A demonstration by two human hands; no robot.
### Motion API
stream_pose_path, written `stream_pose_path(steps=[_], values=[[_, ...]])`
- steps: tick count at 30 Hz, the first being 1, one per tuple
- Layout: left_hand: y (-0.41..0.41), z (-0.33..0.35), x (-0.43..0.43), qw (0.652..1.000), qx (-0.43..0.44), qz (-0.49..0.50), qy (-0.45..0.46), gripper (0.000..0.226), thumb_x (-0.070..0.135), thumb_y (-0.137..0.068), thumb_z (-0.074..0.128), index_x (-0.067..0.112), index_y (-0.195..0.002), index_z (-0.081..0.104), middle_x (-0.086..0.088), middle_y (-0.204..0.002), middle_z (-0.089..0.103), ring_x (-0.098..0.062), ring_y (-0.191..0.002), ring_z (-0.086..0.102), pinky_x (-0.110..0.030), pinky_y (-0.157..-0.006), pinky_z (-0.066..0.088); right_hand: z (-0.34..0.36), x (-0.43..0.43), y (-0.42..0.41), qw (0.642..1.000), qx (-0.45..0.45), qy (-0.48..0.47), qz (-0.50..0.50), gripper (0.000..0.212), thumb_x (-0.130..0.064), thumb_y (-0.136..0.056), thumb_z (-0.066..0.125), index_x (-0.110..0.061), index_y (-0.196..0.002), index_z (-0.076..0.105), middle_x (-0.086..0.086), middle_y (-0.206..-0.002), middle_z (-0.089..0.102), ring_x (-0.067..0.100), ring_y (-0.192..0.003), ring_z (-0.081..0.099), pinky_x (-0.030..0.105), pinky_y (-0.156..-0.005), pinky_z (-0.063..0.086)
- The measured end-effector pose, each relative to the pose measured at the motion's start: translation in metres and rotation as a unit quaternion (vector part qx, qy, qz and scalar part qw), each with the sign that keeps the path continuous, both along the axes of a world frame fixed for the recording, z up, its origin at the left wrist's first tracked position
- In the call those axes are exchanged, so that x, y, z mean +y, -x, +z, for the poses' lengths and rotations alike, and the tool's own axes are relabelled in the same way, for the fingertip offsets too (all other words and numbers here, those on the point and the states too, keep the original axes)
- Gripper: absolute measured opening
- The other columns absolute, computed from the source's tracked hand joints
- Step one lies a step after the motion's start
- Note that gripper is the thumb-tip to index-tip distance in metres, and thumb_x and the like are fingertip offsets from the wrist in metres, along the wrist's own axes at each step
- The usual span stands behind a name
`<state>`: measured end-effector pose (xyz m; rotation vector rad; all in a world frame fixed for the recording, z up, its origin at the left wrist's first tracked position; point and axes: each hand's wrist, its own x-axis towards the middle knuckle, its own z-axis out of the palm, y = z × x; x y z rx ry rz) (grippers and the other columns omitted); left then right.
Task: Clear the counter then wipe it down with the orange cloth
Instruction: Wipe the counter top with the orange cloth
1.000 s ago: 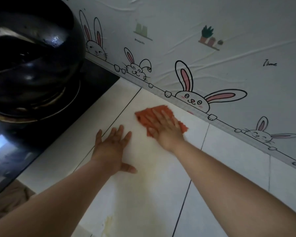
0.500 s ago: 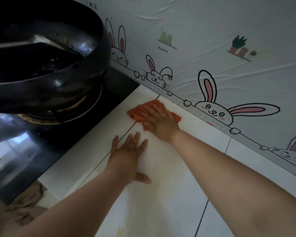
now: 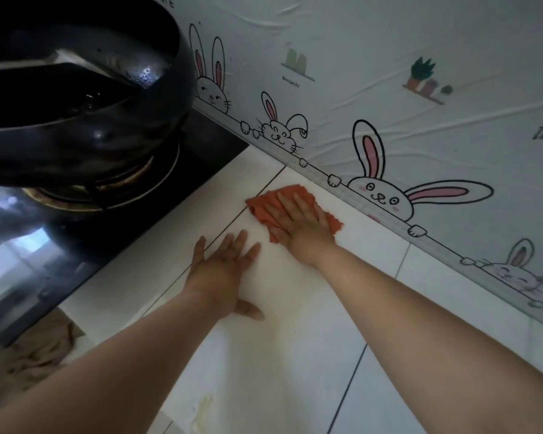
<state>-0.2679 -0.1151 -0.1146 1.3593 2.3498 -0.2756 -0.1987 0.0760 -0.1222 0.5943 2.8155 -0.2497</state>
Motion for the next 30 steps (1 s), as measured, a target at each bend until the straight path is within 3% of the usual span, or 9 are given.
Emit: stream_pose_path(steps=[8,13,17,21,23,26,30], values=[[0.000,0.005,0.002,1.000,0.007,-0.005,0.020,0.129,0.090,-0.051,0.051,0.036,-0.146,-0.017,0.003,-0.157,-0.024,-0.018,-0.146,-0.013,-0.057,-0.110,-0.014,-0.004,-0.029,-0.083,0.997,0.043,0.025,-0.066,0.051,-0.054,-0.098,0.019,-0.049,-0.147,0.004,-0.016,-0.160,-0.008,0.014,-0.146,-0.013,0.041,-0.116,-0.011],[-0.005,0.008,0.001,1.000,0.018,-0.010,0.023,0.127,0.089,-0.054,0.050,0.034,-0.147,-0.017,0.001,-0.158,-0.022,-0.020,-0.147,-0.012,-0.056,-0.111,-0.013,-0.009,-0.068,-0.120,0.984,0.041,0.020,-0.170,0.052,-0.056,-0.098,0.017,-0.049,-0.147,0.001,-0.016,-0.160,-0.010,0.014,-0.146,-0.016,0.041,-0.115,-0.013],[-0.016,0.006,-0.012,0.999,0.033,-0.009,-0.022,0.104,0.085,-0.070,0.034,0.036,-0.145,-0.020,0.000,-0.158,-0.020,-0.022,-0.146,-0.013,-0.060,-0.110,-0.012,-0.012,-0.113,-0.139,0.972,0.043,0.013,-0.231,0.053,-0.055,-0.097,0.019,-0.049,-0.147,0.001,-0.016,-0.159,-0.013,0.014,-0.146,-0.017,0.041,-0.114,-0.014],[-0.015,0.003,-0.047,0.999,0.010,-0.030,-0.039,0.087,0.080,-0.077,0.014,0.036,-0.147,-0.016,0.005,-0.159,-0.019,-0.017,-0.146,-0.013,-0.057,-0.112,-0.012,-0.016,-0.171,-0.161,0.975,0.061,-0.005,-0.212,0.054,-0.056,-0.095,0.013,-0.048,-0.147,-0.001,-0.019,-0.155,-0.017,0.012,-0.143,-0.022,0.038,-0.111,-0.020],[-0.008,0.002,-0.066,0.999,0.009,-0.041,-0.027,0.092,0.082,-0.073,0.010,0.035,-0.147,-0.015,0.006,-0.158,-0.019,-0.016,-0.146,-0.014,-0.055,-0.113,-0.012,-0.015,-0.178,-0.167,0.978,0.053,0.007,-0.200,0.053,-0.057,-0.094,0.010,-0.051,-0.145,-0.001,-0.022,-0.153,-0.020,0.010,-0.143,-0.022,0.038,-0.112,-0.019],[0.008,0.007,-0.090,0.999,0.007,-0.051,0.010,0.110,0.089,-0.054,-0.004,0.032,-0.147,-0.019,0.006,-0.157,-0.023,-0.015,-0.145,-0.018,-0.053,-0.112,-0.014,-0.009,-0.145,-0.154,0.976,0.042,-0.009,-0.211,0.049,-0.055,-0.097,0.019,-0.051,-0.145,0.010,-0.021,-0.158,-0.006,0.012,-0.146,-0.011,0.039,-0.113,-0.012],[0.023,0.014,-0.108,0.997,-0.016,-0.067,0.033,0.124,0.092,-0.043,-0.001,0.028,-0.147,-0.019,0.004,-0.156,-0.025,-0.015,-0.145,-0.019,-0.049,-0.114,-0.014,-0.002,-0.092,-0.117,0.942,0.019,0.024,-0.333,0.049,-0.055,-0.098,0.019,-0.050,-0.146,0.011,-0.015,-0.160,-0.006,0.015,-0.147,-0.011,0.045,-0.116,-0.007]])
